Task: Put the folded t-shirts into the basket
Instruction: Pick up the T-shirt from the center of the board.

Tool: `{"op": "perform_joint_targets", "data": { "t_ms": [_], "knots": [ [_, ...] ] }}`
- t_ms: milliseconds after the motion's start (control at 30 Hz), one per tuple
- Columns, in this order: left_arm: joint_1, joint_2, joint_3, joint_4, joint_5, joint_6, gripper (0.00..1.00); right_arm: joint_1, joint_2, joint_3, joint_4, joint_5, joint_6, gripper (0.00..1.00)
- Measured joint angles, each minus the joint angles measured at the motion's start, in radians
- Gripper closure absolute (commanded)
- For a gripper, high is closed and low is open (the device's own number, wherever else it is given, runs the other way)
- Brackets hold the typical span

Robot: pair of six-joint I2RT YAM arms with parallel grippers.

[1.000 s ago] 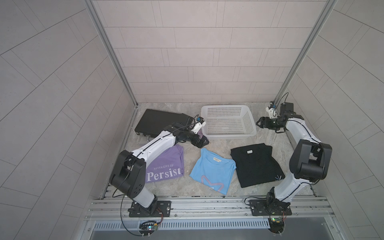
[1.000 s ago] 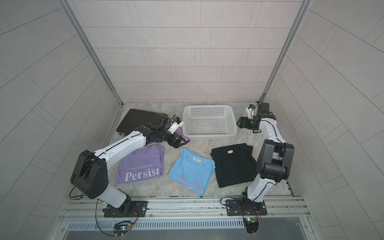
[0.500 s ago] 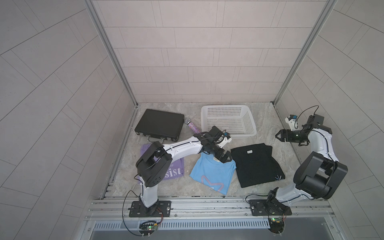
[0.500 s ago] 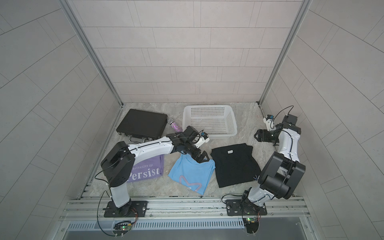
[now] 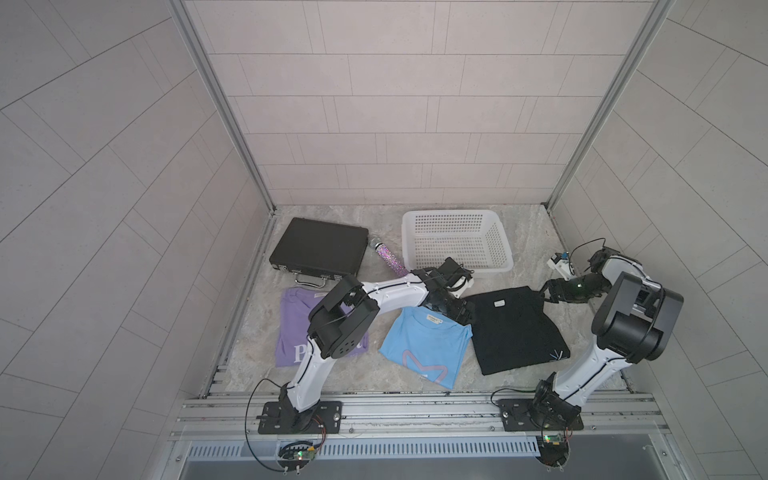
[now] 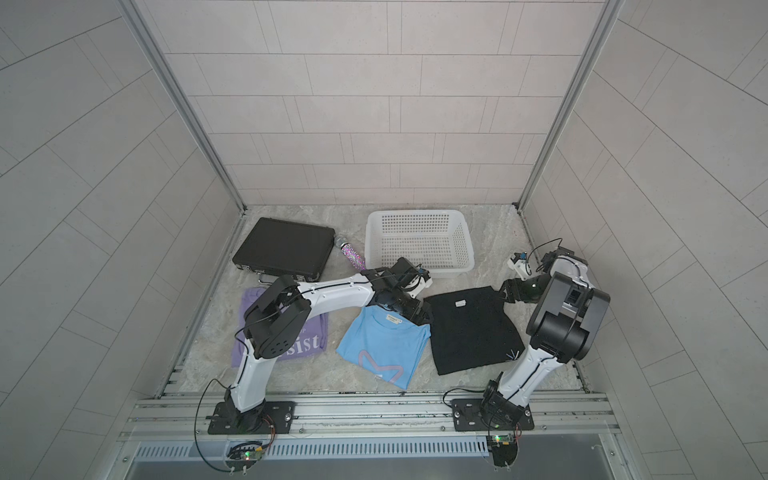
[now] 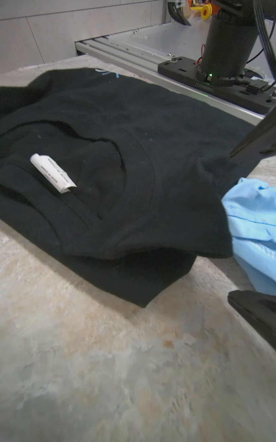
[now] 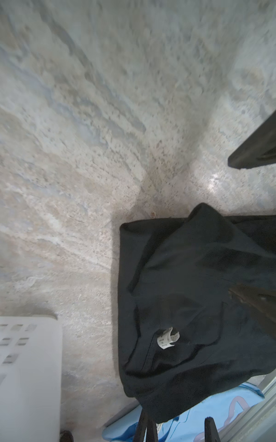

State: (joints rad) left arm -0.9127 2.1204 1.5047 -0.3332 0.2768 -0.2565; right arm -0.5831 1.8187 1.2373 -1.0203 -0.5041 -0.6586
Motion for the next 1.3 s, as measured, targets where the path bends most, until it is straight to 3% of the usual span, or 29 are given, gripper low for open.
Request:
{"op": "perform_joint_targets", "data": {
  "t_ms": [433, 633, 967, 1300],
  "knots": [
    [-0.018, 0.099, 0.098, 0.030, 0.006, -0.030, 0.25, 0.040, 0.055, -0.001, 0.009, -0.040, -0.007, 0.31],
    [-0.024, 0.108, 0.107, 0.046, 0.002, -0.035, 0.25, 0.040, 0.079, -0.018, 0.033, -0.047, -0.008, 0.31],
    [-0.039, 0.124, 0.113, 0.076, -0.017, -0.037, 0.38, 0.038, 0.081, -0.018, 0.036, -0.058, -0.019, 0.33],
    [-0.040, 0.124, 0.113, 0.074, -0.036, -0.040, 0.43, 0.013, 0.078, 0.050, 0.014, -0.034, -0.027, 0.30]
  ]
}}
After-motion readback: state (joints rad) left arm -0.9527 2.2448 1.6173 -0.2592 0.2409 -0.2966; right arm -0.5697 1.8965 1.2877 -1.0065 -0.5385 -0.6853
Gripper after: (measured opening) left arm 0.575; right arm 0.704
